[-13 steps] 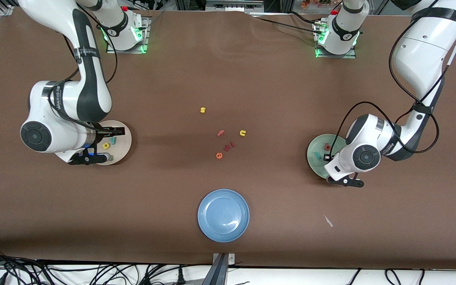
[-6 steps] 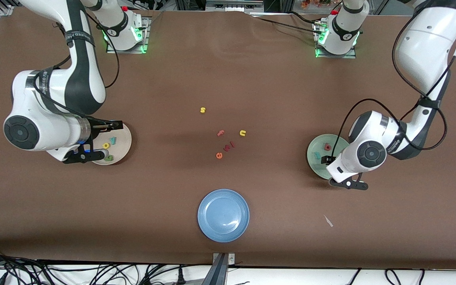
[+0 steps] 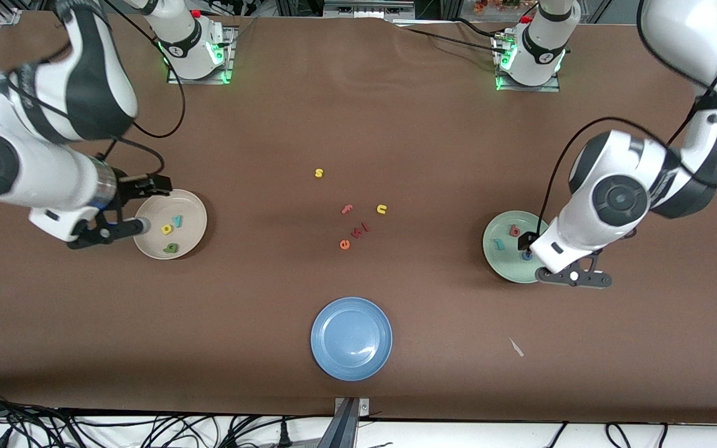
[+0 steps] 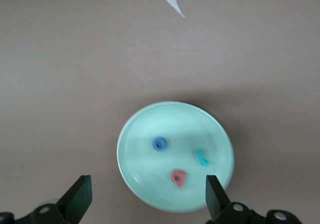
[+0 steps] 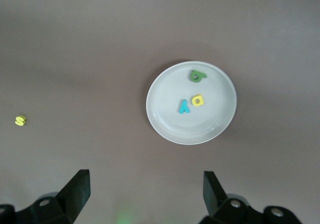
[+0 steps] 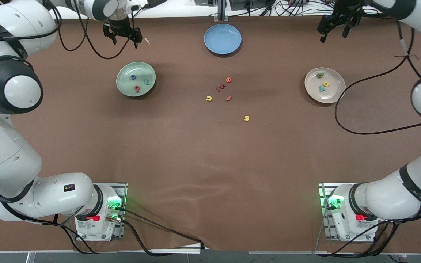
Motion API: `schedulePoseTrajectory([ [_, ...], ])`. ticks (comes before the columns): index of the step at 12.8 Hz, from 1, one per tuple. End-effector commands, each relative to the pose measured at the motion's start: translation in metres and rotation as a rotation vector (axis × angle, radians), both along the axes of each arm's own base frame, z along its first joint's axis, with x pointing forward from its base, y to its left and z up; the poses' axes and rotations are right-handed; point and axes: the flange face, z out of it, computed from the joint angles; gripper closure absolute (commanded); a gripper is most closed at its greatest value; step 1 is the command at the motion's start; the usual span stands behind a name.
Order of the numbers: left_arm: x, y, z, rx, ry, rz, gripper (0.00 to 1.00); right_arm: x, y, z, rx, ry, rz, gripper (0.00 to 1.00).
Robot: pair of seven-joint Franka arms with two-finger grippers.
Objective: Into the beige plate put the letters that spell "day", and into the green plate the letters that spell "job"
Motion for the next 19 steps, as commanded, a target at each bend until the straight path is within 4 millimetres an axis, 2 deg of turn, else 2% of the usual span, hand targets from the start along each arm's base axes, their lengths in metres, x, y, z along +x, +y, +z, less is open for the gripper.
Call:
schedulePoseTrajectory([
  [1, -0.013, 0.000, 0.065, -0.023, 0.003, 0.037, 0.00, -0.045, -0.013, 0.060, 0.011, -0.168, -0.005, 0.00],
  [2, -0.016, -0.005, 0.081, -0.040, 0.018, 0.044, 0.00, -0.052, -0.028, 0.059, 0.013, -0.163, -0.034, 0.00],
  [4, -0.028, -0.002, 0.138, -0.102, -0.005, 0.073, 0.00, -0.061, -0.041, 0.070, 0.007, -0.160, -0.065, 0.00],
  [5, -0.036, 0.000, 0.155, -0.116, -0.020, 0.042, 0.00, -0.064, -0.052, 0.069, -0.003, -0.134, -0.131, 0.00],
  [6, -0.043, 0.009, 0.172, -0.115, -0.033, 0.011, 0.00, -0.063, -0.062, 0.079, 0.015, -0.146, -0.158, 0.00],
  [7, -0.054, 0.017, 0.183, -0.109, -0.041, -0.003, 0.00, -0.065, -0.060, 0.100, 0.007, -0.177, -0.152, 0.00],
  [8, -0.060, 0.030, 0.190, -0.120, -0.046, 0.014, 0.00, -0.068, -0.062, 0.108, -0.016, -0.158, -0.145, 0.00],
  [10, -0.076, 0.055, 0.200, -0.173, -0.050, 0.065, 0.00, -0.071, -0.073, 0.112, -0.024, -0.123, -0.165, 0.00],
  [11, -0.082, 0.057, 0.204, -0.182, -0.052, 0.070, 0.00, -0.072, -0.082, 0.117, -0.017, -0.112, -0.183, 0.00],
  [12, -0.088, 0.048, 0.198, -0.175, -0.036, 0.054, 0.00, -0.071, -0.084, 0.122, -0.016, -0.116, -0.189, 0.00],
  [14, -0.118, 0.042, 0.190, -0.154, -0.026, 0.044, 0.00, -0.068, -0.096, 0.123, -0.009, -0.123, -0.212, 0.00],
  [15, -0.123, 0.039, 0.192, -0.137, -0.035, 0.042, 0.00, -0.068, -0.101, 0.123, 0.004, -0.121, -0.224, 0.00],
  [17, -0.118, 0.045, 0.193, -0.123, -0.063, 0.037, 0.00, -0.068, -0.110, 0.121, 0.013, -0.113, -0.247, 0.00],
  [19, -0.104, 0.064, 0.199, -0.138, -0.072, 0.076, 0.00, -0.068, -0.109, 0.120, 0.029, -0.107, -0.247, 0.00],
])
